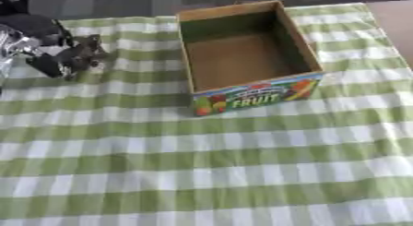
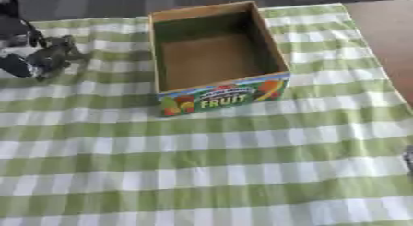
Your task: Pick up objects on the table and place them in the box.
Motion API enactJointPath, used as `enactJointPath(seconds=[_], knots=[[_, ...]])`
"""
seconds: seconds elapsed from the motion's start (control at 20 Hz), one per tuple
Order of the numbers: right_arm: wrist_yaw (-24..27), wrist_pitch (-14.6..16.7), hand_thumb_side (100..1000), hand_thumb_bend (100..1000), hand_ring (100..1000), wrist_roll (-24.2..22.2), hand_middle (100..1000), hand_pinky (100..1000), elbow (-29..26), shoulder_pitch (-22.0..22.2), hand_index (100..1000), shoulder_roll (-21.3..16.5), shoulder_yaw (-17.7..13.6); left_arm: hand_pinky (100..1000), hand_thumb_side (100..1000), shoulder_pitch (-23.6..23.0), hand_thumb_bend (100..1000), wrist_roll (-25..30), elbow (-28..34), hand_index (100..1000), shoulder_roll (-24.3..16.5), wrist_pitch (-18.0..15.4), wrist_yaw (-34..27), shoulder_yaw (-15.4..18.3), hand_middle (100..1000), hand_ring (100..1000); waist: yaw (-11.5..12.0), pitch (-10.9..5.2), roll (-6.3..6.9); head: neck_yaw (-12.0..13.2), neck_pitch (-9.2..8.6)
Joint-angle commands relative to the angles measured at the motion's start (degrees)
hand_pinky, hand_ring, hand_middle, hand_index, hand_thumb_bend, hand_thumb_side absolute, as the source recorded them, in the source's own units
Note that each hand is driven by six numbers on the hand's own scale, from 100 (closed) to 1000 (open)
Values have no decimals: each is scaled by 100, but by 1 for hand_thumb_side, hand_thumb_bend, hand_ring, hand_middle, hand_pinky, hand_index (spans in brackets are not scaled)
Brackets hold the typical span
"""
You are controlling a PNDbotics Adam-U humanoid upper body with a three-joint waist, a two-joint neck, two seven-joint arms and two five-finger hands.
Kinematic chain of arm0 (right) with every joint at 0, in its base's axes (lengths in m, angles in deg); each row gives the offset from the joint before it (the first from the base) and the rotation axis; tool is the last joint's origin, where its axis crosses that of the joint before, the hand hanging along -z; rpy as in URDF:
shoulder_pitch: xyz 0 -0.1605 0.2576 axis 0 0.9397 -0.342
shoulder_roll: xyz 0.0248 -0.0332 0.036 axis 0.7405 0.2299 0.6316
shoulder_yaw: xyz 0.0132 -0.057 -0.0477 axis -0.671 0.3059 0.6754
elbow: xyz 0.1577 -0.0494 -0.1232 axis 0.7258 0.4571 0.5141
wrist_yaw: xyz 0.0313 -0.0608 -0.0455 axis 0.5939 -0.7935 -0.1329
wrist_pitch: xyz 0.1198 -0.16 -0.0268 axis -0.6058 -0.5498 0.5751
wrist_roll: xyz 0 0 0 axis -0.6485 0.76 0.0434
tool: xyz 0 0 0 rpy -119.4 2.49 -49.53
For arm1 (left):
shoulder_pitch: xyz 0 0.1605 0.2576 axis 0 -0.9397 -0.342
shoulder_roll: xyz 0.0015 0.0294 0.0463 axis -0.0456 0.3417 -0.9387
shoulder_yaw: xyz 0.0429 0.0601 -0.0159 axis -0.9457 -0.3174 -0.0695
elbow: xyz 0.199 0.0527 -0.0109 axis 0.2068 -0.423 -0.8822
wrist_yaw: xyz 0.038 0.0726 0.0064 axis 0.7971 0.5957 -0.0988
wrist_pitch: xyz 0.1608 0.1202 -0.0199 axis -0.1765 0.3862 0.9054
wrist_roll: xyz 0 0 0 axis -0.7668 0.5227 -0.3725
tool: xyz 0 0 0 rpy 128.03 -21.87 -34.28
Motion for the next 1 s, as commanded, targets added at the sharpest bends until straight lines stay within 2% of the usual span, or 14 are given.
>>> enactJointPath(seconds=[0.05, 0.25, 0.55, 0.75, 1.0], knots=[[-14, -3, 649, 100, 614, 46, 677, 818, -100, -49, 796, -59, -43, 773, 413, 64, 318, 147, 11, 839, -27, -26, 42, -42, 680, 691, -18, -98, -9, 19, -63], [-4, 3, 649, 100, 614, 60, 676, 818, -100, -52, 795, -50, -44, 769, 413, 59, 303, 249, -4, 830, -2, -23, 52, -45, 679, 686, -29, -92, 3, 35, -80], [9, 2, 649, 100, 614, 46, 674, 818, -100, -52, 794, -42, -23, 774, 500, 59, 355, 346, -17, 917, 9, 101, 89, -41, 690, 705, -38, -97, 13, 36, -82], [-24, -8, 649, 100, 614, 33, 673, 818, -100, -45, 793, -45, -16, 784, 544, 72, 384, 357, 1, 892, 8, 282, 111, 11, 680, 721, -38, -106, 16, 51, -70], [-84, -29, 648, 100, 615, 40, 672, 819, -100, -38, 793, -35, -10, 757, 564, 69, 359, 231, -7, 884, 11, 571, -35, 70, 670, 710, -46, -108, 12, 69, -74]])
